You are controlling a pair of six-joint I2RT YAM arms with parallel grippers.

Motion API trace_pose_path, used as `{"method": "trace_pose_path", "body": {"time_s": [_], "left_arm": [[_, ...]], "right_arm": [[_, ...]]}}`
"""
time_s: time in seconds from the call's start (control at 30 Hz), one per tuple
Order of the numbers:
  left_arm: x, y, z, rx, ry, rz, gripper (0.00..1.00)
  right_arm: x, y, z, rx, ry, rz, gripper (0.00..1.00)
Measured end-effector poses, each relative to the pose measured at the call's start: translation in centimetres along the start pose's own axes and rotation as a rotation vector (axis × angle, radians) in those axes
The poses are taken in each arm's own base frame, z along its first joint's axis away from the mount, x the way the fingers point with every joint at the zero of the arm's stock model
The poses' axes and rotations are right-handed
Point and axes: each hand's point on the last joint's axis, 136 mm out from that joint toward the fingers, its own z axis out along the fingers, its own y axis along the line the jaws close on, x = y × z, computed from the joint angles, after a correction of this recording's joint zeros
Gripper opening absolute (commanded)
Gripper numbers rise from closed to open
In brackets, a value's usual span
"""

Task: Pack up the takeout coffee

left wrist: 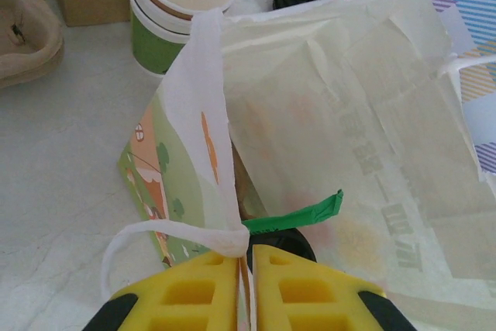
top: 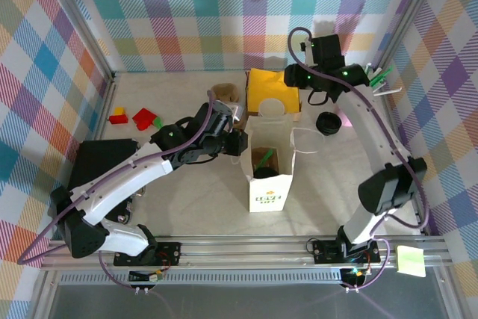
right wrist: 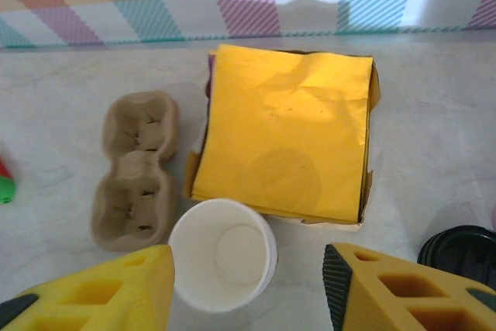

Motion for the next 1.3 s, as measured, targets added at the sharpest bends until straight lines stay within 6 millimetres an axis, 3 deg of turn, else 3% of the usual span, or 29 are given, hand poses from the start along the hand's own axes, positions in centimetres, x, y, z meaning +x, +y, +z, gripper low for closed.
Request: {"method": "trace_pose_path", "body": {"time_s": [0.37,0.57,0.7,0.87,1.3], "left_arm": [[0.0,0.8,-1.3,-0.033,-0.012,0.0,0.14],[-0.4,1.2,-1.7,-0.042,-0.029,-0.006,0.27],[-0.7,1.3,-2.2,-0.042,-0.045,-0.007,0.38],[-1.2,1.2,-3.3,-0.036,-0.076,-0.006,0.46],[-2.0,1.4,-5.7,-0.039,-0.143,-0.009,0.5]], "right_arm": [[0.7,-1.5,9.1,0.038,0.068,0.012,0.59],[1.7,-2.3,13.4,0.066,0.102,0.014,0.62],[2.4,-3.1,15.1,0.079,0.12,0.025,0.61],[1.6,-4.3,16.7,0.094,0.108,0.043,0.64],[1.1,-5.9,21.0,0.114,0.113,0.057,0.67]]}}
